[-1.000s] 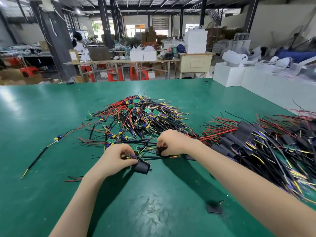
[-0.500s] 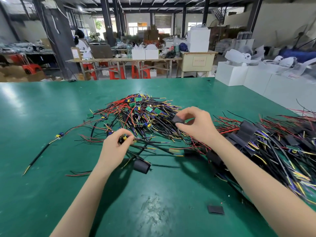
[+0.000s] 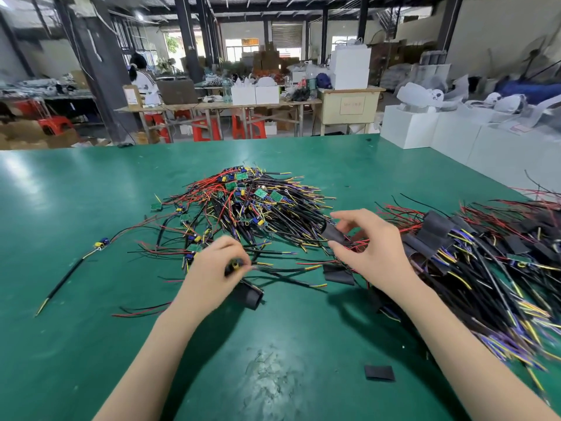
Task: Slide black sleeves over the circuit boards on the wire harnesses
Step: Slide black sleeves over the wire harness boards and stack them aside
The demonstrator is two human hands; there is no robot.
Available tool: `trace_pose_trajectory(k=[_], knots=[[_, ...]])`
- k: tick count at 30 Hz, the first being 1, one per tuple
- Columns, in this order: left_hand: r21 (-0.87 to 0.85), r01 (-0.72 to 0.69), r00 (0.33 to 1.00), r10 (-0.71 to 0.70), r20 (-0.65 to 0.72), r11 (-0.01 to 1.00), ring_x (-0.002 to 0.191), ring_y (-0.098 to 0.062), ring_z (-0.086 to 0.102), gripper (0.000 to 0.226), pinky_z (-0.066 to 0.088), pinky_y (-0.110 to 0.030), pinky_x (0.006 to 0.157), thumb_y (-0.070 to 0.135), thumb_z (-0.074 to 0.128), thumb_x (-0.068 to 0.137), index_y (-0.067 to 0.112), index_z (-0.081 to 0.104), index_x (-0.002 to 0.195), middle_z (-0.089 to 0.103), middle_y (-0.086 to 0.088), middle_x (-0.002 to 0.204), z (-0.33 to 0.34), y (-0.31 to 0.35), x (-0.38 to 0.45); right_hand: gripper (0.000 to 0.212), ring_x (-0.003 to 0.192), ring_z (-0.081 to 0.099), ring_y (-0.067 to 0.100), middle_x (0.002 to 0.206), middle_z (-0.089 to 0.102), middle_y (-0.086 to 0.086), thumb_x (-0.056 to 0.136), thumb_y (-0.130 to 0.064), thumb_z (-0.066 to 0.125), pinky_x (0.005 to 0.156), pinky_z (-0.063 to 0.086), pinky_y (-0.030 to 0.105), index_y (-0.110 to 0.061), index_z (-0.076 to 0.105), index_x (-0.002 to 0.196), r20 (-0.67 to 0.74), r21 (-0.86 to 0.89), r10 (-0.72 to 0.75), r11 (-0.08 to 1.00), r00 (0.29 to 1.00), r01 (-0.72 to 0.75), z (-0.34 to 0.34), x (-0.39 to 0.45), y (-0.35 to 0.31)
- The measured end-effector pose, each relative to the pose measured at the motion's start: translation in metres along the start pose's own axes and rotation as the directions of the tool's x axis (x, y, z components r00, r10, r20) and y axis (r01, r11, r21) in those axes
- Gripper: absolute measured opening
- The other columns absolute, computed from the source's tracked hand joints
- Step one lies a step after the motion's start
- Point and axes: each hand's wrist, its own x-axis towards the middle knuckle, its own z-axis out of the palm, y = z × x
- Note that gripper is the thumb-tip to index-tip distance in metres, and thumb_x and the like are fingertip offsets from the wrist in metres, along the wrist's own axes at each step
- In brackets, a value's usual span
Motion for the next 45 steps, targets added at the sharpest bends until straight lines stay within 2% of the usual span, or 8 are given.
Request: trace_pose_trajectory(k=[8,11,14,18,23,30,35,45], knots=[[0.185,-0.116,0.993,0.114,0.022,0.976,0.074,-0.021,0.061,0.017,0.052,-0.03,0.066,0.001,0.083,0.07,0.014,0.073,0.074,0.065,0.004,0.074,0.015,0.01,0.0,0.044,0.081,0.06,0.016,0.087,0.062,-0.002,0.071,-0.004,0.078,0.074,0.052,0.037,-0.013,0.066,0.112,0.014,0.025,0.015,1.0,1.0,-0.016,-0.001,-0.008,0.0],[-0.244,0.154,0.955,-0.208,-0.213,0.957,0.072,-0.004,0.059,0.009,0.046,-0.018,0.072,0.009,0.079,0.078,0.017,0.077,0.079,0.068,0.007,0.076,0.017,0.011,0.004,0.045,0.082,0.06,0.016,0.088,0.062,0.0,0.071,-0.004,0.078,0.077,0.052,0.038,-0.013,0.064,0.113,-0.044,0.025,0.025,0.999,0.999,-0.024,-0.003,-0.008,0.001],[-0.773,0.211,0.785,-0.575,-0.231,0.598,0.07,-0.003,0.059,0.008,0.046,-0.014,0.071,0.014,0.07,0.086,0.02,0.074,0.084,0.071,0.009,0.076,0.013,0.008,0.01,0.046,0.082,0.06,0.014,0.089,0.062,-0.001,0.071,-0.003,0.078,0.078,0.052,0.039,-0.012,0.064,0.114,-0.073,0.036,0.045,0.998,0.996,-0.042,-0.005,-0.009,0.001],[-0.904,0.167,0.808,-0.58,-0.102,0.393,0.074,-0.015,0.062,0.022,0.049,-0.034,0.086,0.015,0.06,0.093,0.019,0.074,0.075,0.067,0.003,0.073,0.006,-0.002,0.01,0.048,0.084,0.06,0.014,0.089,0.062,0.0,0.071,-0.003,0.078,0.079,0.052,0.037,-0.011,0.063,0.115,-0.048,0.02,0.036,0.999,0.998,-0.035,-0.003,-0.011,0.003],[-0.652,0.26,0.961,-0.259,0.1,0.712,0.057,-0.014,0.039,0.018,0.035,-0.026,0.061,0.032,0.06,0.088,0.026,0.077,0.088,0.043,0.005,0.056,-0.003,-0.015,0.004,0.056,0.083,0.058,0.003,0.089,0.064,-0.004,0.07,-0.002,0.078,0.084,0.042,0.011,-0.015,0.061,0.122,-0.061,0.015,0.047,0.999,0.997,-0.046,-0.007,-0.009,0.009],[-0.628,0.268,0.962,-0.163,0.221,0.73,0.062,-0.03,0.033,0.023,0.03,-0.041,0.066,0.046,0.063,0.083,0.032,0.078,0.095,0.059,-0.024,0.07,-0.013,-0.01,0.0,0.059,0.09,0.061,0.012,0.092,0.064,-0.005,0.072,0.002,0.073,0.086,0.048,0.032,-0.017,0.057,0.126,0.043,0.018,-0.002,1.0,0.999,0.001,-0.016,-0.011,0.009],[-0.593,0.256,0.951,-0.089,0.295,0.763,0.059,-0.033,0.032,0.028,0.024,-0.047,0.058,0.048,0.06,0.085,0.031,0.078,0.098,0.04,-0.001,0.058,-0.014,-0.004,-0.001,0.059,0.091,0.06,0.015,0.095,0.064,-0.003,0.073,-0.001,0.074,0.088,0.048,0.039,-0.016,0.057,0.128,0.066,-0.001,-0.005,1.0,0.998,0.006,-0.014,-0.011,0.004],[-0.516,0.315,0.9,-0.078,0.428,0.796,0.057,-0.007,0.039,0.016,0.031,-0.015,0.054,0.032,0.063,0.091,0.032,0.078,0.092,0.066,0.008,0.066,-0.014,-0.002,-0.001,0.057,0.089,0.058,0.012,0.095,0.063,-0.008,0.07,-0.006,0.078,0.085,0.038,0.032,-0.014,0.06,0.124,0.253,-0.141,-0.191,0.963,0.948,0.232,-0.004,-0.014,-0.003]])
